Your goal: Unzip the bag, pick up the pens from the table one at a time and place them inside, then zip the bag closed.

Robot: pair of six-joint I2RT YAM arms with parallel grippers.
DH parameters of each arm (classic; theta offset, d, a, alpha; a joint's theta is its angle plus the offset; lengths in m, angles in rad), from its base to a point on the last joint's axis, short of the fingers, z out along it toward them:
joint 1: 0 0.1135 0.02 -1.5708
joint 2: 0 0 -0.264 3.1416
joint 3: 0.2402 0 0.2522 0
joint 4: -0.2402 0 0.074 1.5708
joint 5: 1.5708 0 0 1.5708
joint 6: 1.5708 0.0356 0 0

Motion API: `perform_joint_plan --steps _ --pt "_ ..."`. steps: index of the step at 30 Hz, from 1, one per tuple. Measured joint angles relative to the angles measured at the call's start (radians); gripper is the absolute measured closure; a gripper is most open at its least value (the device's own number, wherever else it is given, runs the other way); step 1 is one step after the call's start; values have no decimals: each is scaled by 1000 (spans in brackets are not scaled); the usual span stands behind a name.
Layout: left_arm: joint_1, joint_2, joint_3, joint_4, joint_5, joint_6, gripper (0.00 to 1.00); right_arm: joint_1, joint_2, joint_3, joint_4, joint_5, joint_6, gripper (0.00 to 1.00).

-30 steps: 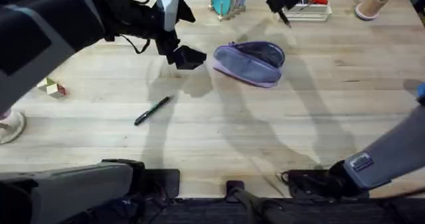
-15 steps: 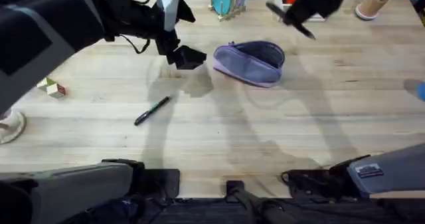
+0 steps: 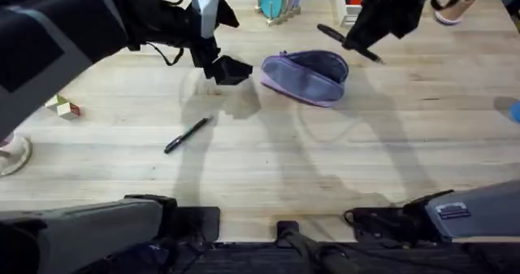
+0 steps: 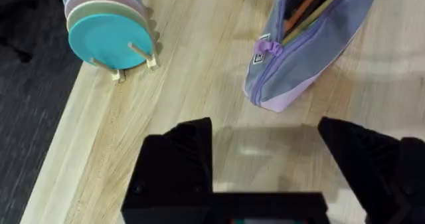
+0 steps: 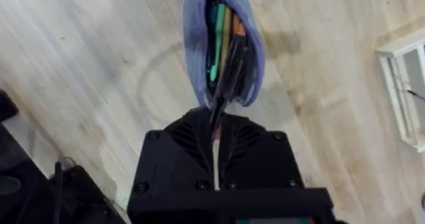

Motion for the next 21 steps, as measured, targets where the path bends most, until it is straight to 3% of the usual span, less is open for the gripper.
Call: perform_joint_plan --steps 9,21 --pt "0 0 0 0 0 0 7 0 -134 -294 177 44 -10 965" --pt "0 0 0 0 0 0 7 0 -103 -432 362 96 -38 965"
